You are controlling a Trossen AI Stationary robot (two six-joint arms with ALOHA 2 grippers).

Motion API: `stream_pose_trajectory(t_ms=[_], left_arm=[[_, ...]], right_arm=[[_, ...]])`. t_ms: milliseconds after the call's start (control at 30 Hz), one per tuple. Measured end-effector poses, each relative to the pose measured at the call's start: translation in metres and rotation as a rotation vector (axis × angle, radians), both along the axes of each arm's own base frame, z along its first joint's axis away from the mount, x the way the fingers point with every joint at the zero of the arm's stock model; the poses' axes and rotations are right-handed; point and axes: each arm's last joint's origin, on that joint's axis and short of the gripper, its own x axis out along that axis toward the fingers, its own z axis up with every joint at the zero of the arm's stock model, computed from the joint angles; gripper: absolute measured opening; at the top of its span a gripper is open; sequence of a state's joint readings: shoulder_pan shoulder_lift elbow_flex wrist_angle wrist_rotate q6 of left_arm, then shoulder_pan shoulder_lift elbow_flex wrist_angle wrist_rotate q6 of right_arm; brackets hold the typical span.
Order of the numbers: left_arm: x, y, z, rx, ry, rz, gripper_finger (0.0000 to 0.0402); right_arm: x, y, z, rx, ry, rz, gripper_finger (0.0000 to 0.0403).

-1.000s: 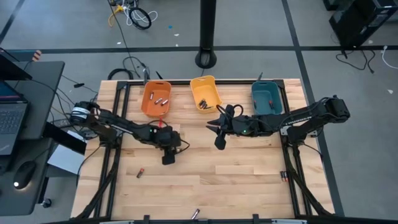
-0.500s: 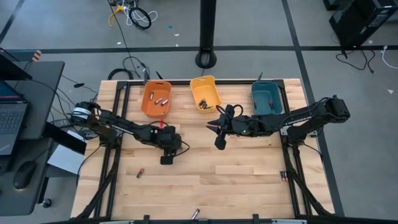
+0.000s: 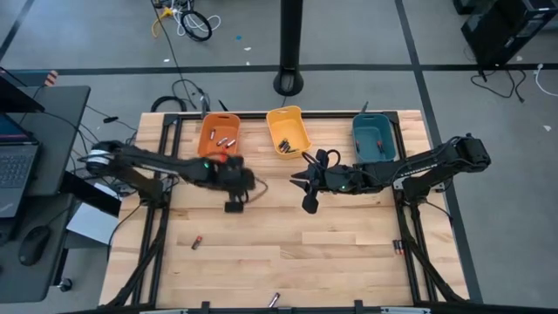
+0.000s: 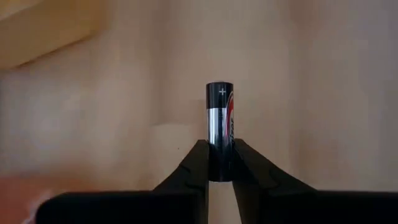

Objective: Sort batteries
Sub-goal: Put the silver battery into the orange bin

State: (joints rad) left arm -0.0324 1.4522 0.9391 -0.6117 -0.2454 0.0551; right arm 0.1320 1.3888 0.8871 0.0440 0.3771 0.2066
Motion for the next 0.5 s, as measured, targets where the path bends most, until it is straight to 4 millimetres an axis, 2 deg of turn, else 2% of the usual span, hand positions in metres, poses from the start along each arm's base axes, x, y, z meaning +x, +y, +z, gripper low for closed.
stream_pose_trajectory(t_ms=[167,267,400,500], left_arm=[[-0.029,0.044,0.037,0.085,-0.013,0.298,0.0048],[-0.050,0.073,0.046,0.074,-0.009,0.471,0.0048],[-0.073,0.109,0.038,0.064,0.052,0.646,0.0048],[-0.082,0.131,0.025,0.027,0.088,0.693,0.0048]], right_arm=[[0.000,0.002,0.000,0.000,0.003,0.005,0.0080],[-0.001,0.002,-0.001,-0.001,0.011,0.006,0.0078],[-0.001,0.002,-0.002,0.002,0.023,0.004,0.0078],[-0.001,0.002,-0.002,0.002,0.025,0.004,0.0079]])
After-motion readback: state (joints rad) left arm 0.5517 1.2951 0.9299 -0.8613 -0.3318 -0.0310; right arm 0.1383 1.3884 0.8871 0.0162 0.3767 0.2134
